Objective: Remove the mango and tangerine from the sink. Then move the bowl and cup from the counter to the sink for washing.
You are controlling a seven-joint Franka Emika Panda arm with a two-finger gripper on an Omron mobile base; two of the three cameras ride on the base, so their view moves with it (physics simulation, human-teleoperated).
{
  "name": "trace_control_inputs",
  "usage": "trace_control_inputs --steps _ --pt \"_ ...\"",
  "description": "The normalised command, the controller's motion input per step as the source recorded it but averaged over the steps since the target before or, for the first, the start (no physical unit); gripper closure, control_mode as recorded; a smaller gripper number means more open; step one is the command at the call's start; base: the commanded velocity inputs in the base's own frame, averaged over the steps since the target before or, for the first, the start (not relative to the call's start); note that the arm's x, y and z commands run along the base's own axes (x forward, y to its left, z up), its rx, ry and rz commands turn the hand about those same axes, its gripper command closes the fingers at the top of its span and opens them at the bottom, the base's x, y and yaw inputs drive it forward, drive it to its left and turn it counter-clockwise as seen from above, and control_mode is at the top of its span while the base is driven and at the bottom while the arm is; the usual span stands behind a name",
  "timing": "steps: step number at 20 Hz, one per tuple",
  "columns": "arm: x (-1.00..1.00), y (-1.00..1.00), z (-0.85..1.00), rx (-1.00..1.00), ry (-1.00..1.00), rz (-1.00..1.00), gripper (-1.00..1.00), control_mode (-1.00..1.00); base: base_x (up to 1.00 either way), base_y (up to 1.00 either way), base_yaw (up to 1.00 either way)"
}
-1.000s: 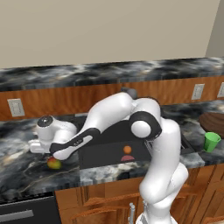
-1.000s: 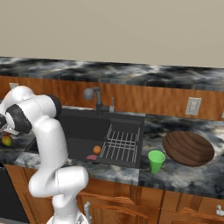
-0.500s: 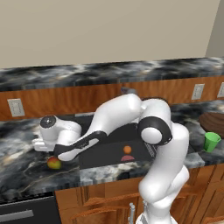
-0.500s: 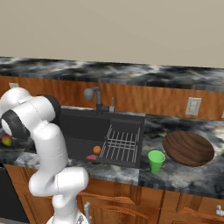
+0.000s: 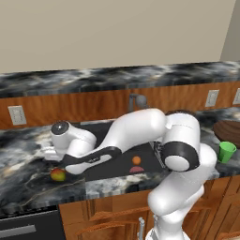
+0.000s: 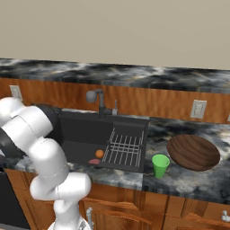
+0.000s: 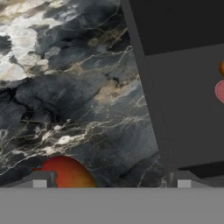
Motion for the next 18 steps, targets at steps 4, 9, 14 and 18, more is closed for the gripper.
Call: trace_control_inputs --steps 4,9,14,18 --pt "-0.14 -0.3 0.16 0.0 0.0 0.0 -1.0 -1.0 0.0 0.0 0.0" --pt "-0.1 -0.32 0.14 0.0 0.0 0.0 -1.0 -1.0 0.0 0.0 0.0" --pt "-0.05 -0.36 0.13 0.01 0.01 0.0 -1.0 -1.0 0.0 0.0 0.0" --pt "0.0 -0.4 0.12 0.03 0.05 0.02 -1.0 -1.0 0.0 0.0 0.0"
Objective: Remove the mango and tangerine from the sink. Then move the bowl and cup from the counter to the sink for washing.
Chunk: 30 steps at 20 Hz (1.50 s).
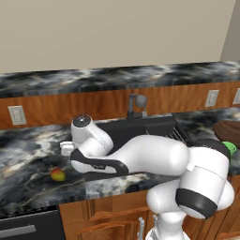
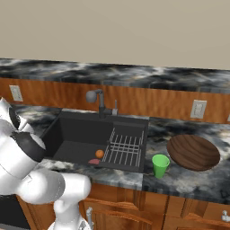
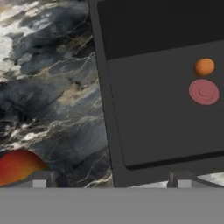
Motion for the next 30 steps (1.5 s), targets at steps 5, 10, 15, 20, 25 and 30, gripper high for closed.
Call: trace_control_inputs --steps 5,10,15,20,25,30 --pt "0.0 -0.4 0.08 0.04 0.08 0.04 -1.0 -1.0 0.0 0.0 0.0" --pt "0.0 -0.38 0.05 0.05 0.04 0.03 -1.0 -1.0 0.0 0.0 0.0" --pt "0.0 -0.38 0.0 0.02 0.01 0.02 -1.0 -1.0 0.0 0.0 0.0" --pt "0.0 -0.36 0.0 0.0 0.0 0.07 -1.0 -1.0 0.0 0.0 0.0" --pt "0.0 -0.31 0.0 0.0 0.0 0.07 -1.0 -1.0 0.0 0.0 0.0" --pt "0.01 -0.31 0.0 0.0 0.0 0.02 -1.0 -1.0 0.0 0.0 0.0"
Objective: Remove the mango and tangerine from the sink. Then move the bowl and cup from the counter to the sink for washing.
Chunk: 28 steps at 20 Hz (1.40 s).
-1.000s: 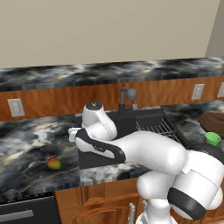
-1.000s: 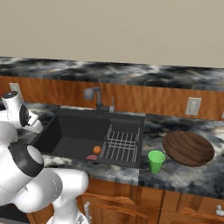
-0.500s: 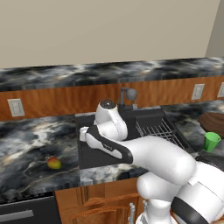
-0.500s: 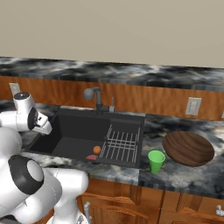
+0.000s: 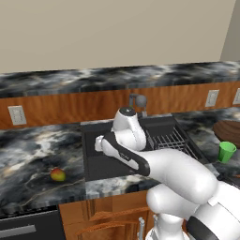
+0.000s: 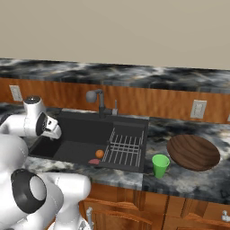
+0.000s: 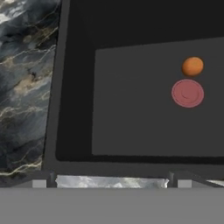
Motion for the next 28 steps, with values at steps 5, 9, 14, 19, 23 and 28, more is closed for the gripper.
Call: trace_control_inputs --steps 5,9,14,19,23,28 --pt "0.03 -0.27 -0.02 0.0 0.0 0.0 -1.0 -1.0 0.0 0.0 0.0" --pt "0.03 -0.22 -0.02 0.0 0.0 0.0 -1.0 -1.0 0.0 0.0 0.0" --pt "0.0 -0.23 0.0 0.0 0.0 0.0 -1.0 -1.0 0.0 0.0 0.0" --pt "-0.02 -0.3 0.0 0.0 -0.04 0.01 -1.0 -1.0 0.0 0.0 0.0" --pt "0.0 -0.16 -0.01 -0.08 -0.04 0.0 -1.0 -1.0 0.0 0.0 0.0" --pt "0.0 -0.17 -0.03 -0.07 0.0 -0.01 -1.0 -1.0 0.0 0.0 0.0"
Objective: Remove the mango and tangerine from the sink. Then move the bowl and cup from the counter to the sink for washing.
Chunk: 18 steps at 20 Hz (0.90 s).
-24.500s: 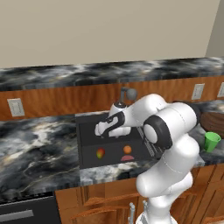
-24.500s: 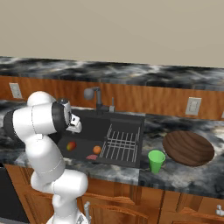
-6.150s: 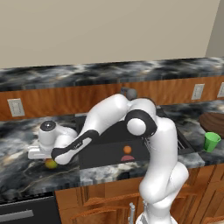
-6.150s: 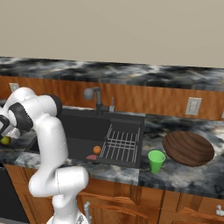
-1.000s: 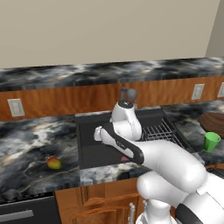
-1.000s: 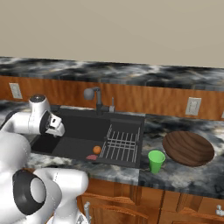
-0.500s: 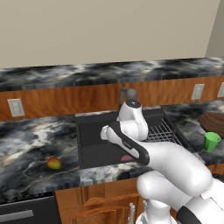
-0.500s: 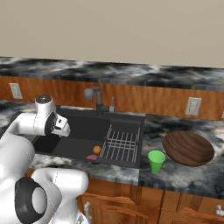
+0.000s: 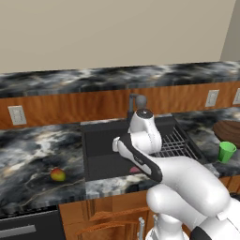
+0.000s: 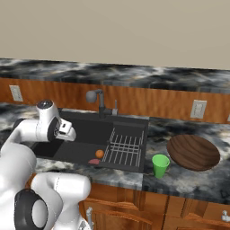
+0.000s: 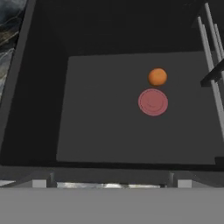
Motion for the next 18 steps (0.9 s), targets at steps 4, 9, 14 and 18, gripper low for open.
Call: trace_control_inputs --steps 4,9,14,18 --pt "0.07 -0.18 -0.04 -0.03 0.0 0.0 -1.0 -1.0 0.0 0.0 0.0" --pt "0.11 -0.24 -0.02 0.01 0.02 0.0 -1.0 -1.0 0.0 0.0 0.0" --pt "0.08 -0.18 -0.08 0.01 -0.02 0.0 -1.0 -1.0 0.0 0.0 0.0" --pt "0.08 -0.03 -0.12 -0.04 -0.03 0.0 -1.0 -1.0 0.0 0.0 0.0"
